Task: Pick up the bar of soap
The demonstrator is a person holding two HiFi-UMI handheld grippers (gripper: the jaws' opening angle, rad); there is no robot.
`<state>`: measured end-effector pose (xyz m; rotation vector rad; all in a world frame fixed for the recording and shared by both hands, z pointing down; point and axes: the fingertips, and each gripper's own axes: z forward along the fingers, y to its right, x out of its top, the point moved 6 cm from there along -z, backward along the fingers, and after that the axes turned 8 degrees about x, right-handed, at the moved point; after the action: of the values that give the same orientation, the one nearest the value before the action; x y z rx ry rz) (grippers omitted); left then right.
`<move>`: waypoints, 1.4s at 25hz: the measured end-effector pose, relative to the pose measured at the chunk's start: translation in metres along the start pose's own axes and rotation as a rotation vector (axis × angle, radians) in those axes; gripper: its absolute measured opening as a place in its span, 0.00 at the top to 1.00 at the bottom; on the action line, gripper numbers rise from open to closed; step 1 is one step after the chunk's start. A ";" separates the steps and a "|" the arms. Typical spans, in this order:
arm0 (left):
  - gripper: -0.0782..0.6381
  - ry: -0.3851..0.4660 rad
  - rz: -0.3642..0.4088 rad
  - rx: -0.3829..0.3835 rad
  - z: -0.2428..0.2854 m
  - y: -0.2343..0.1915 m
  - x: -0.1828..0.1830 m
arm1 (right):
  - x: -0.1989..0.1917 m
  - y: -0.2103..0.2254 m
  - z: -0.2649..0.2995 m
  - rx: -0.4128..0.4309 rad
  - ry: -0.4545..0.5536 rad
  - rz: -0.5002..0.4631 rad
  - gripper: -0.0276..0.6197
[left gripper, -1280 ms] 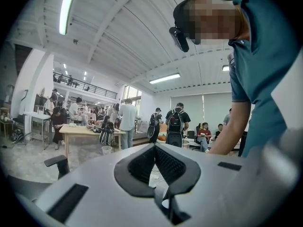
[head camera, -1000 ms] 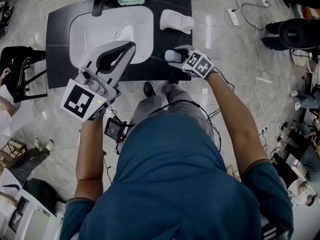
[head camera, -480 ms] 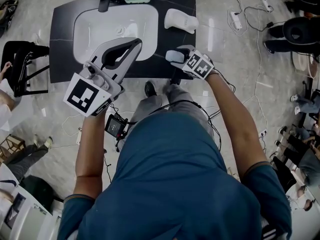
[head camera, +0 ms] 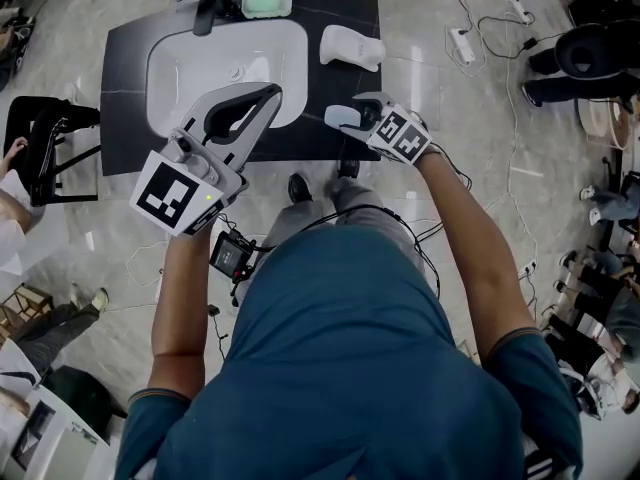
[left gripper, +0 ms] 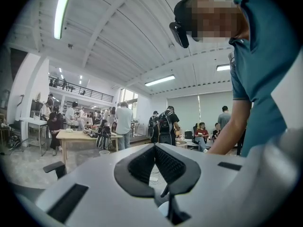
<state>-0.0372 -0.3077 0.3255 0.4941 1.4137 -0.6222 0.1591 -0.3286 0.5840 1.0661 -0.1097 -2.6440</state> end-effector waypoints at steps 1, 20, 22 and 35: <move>0.89 0.008 0.004 -0.002 0.000 0.001 0.001 | 0.001 -0.001 -0.004 -0.005 0.009 0.000 0.55; 0.89 0.045 0.064 -0.006 -0.011 0.004 0.023 | 0.136 -0.040 -0.146 -0.253 0.489 -0.075 0.93; 0.89 0.050 0.070 -0.004 -0.012 0.003 0.026 | 0.153 -0.048 -0.165 -0.270 0.551 -0.093 0.93; 0.89 0.080 0.104 -0.020 -0.015 0.008 0.045 | 0.219 -0.105 -0.266 -0.327 0.808 -0.141 0.93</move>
<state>-0.0407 -0.2968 0.2786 0.5780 1.4582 -0.5091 0.1679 -0.2825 0.2269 1.9425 0.5551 -2.0227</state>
